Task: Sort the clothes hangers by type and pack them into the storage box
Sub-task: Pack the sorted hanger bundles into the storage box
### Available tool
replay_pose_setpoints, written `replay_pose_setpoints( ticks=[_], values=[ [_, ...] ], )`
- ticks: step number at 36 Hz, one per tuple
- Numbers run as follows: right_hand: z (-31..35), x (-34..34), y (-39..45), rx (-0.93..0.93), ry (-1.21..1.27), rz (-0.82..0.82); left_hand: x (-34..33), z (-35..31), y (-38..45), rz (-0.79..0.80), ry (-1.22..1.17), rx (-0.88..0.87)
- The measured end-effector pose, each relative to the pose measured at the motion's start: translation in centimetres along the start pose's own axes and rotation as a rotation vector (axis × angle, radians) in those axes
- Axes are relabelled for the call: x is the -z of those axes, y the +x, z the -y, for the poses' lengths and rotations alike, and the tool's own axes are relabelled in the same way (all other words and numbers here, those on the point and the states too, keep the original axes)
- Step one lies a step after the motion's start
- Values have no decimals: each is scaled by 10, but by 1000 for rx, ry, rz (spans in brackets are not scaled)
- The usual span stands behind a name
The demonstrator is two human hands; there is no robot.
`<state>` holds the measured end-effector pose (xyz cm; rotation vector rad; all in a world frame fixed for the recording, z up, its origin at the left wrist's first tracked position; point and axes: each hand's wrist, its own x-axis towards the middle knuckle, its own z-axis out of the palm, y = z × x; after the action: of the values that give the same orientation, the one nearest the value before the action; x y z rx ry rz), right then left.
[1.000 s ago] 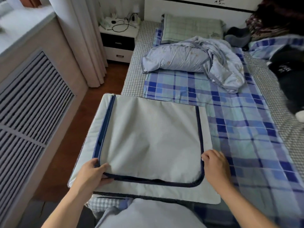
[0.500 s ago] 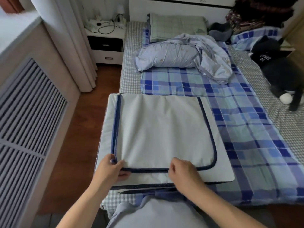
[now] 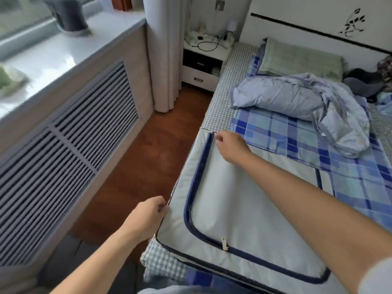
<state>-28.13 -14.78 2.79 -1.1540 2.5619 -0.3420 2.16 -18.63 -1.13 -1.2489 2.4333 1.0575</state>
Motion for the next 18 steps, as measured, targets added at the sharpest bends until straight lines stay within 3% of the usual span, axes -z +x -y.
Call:
replay_pose_setpoints(
  ticks=[7,11,18],
  values=[
    [6,-18,82,141,-256,59,1,4,8,21,-59,46],
    [7,-21,88,253,-482,-18,1,7,8,28,-119,79],
    [5,-28,93,90,-271,-51,0,3,5,23,-126,86]
  ],
)
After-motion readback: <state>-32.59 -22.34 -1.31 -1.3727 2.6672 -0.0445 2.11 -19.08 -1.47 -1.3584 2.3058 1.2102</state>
